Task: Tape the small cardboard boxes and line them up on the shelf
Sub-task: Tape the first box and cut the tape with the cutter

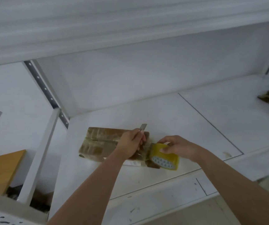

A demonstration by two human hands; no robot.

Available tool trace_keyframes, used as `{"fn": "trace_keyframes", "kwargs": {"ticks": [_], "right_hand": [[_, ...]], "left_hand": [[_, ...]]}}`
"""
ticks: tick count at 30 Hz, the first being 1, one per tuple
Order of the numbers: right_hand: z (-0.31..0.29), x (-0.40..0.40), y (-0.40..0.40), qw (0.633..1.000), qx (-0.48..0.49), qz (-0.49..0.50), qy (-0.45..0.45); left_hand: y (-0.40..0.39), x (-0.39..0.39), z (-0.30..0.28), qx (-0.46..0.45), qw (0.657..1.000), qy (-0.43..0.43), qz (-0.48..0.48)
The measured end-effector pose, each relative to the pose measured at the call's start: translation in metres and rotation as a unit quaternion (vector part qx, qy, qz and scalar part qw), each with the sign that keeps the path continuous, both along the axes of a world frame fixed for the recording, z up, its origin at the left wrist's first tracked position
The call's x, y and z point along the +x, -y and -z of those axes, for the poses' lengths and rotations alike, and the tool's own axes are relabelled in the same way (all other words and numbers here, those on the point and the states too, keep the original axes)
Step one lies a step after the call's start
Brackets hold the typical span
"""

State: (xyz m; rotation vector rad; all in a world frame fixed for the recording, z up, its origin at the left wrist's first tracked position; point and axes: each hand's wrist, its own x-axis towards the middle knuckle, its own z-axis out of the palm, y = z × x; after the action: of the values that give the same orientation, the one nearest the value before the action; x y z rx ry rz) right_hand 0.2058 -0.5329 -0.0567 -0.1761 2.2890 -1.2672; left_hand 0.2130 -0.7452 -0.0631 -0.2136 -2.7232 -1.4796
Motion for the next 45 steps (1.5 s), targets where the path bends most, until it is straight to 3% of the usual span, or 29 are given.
{"fn": "trace_keyframes", "kwargs": {"ticks": [5,10,14,17,21,24,27,32,35,37,40,42,45], "right_hand": [[0.003,-0.018,0.003,0.998,0.033,0.036,-0.041],[0.005,-0.03,-0.003,0.961,0.262,-0.063,-0.064],[0.008,-0.033,-0.007,0.96,0.263,-0.065,-0.075],[0.01,-0.032,-0.013,0.97,0.219,-0.063,-0.084],[0.013,-0.029,-0.022,0.979,0.175,-0.061,-0.083],[0.015,-0.025,-0.025,0.981,0.168,-0.039,-0.089],[0.017,-0.022,-0.025,0.978,0.173,-0.025,-0.115],[0.021,-0.018,-0.02,0.979,0.151,-0.024,-0.133],[0.023,-0.018,-0.025,0.985,0.125,0.003,-0.12],[0.025,-0.019,-0.028,0.986,0.119,0.015,-0.116],[0.026,-0.018,-0.028,0.986,0.116,0.015,-0.117],[0.026,-0.018,-0.026,0.985,0.122,0.015,-0.121],[0.027,-0.018,-0.028,0.984,0.127,0.019,-0.127]], "left_hand": [[0.002,-0.021,0.015,0.049,0.999,0.015,-0.005],[0.005,-0.029,0.021,0.067,0.996,0.052,0.006],[0.005,-0.027,0.016,0.036,0.997,0.062,0.034],[0.002,-0.025,0.002,-0.054,0.988,0.095,0.105],[-0.006,-0.027,-0.02,-0.216,0.949,0.164,0.161],[-0.027,-0.032,-0.027,-0.288,0.927,0.206,0.118],[-0.048,-0.034,-0.028,-0.404,0.89,0.193,0.082],[-0.066,-0.032,-0.027,-0.496,0.84,0.196,0.1],[-0.058,-0.028,-0.03,-0.442,0.871,0.178,0.12],[-0.041,-0.022,-0.03,-0.324,0.921,0.181,0.115],[-0.022,-0.016,-0.026,-0.169,0.97,0.172,0.011],[-0.021,-0.018,-0.018,-0.16,0.976,0.131,-0.069],[-0.04,-0.018,-0.007,-0.199,0.969,0.089,-0.117]]}}
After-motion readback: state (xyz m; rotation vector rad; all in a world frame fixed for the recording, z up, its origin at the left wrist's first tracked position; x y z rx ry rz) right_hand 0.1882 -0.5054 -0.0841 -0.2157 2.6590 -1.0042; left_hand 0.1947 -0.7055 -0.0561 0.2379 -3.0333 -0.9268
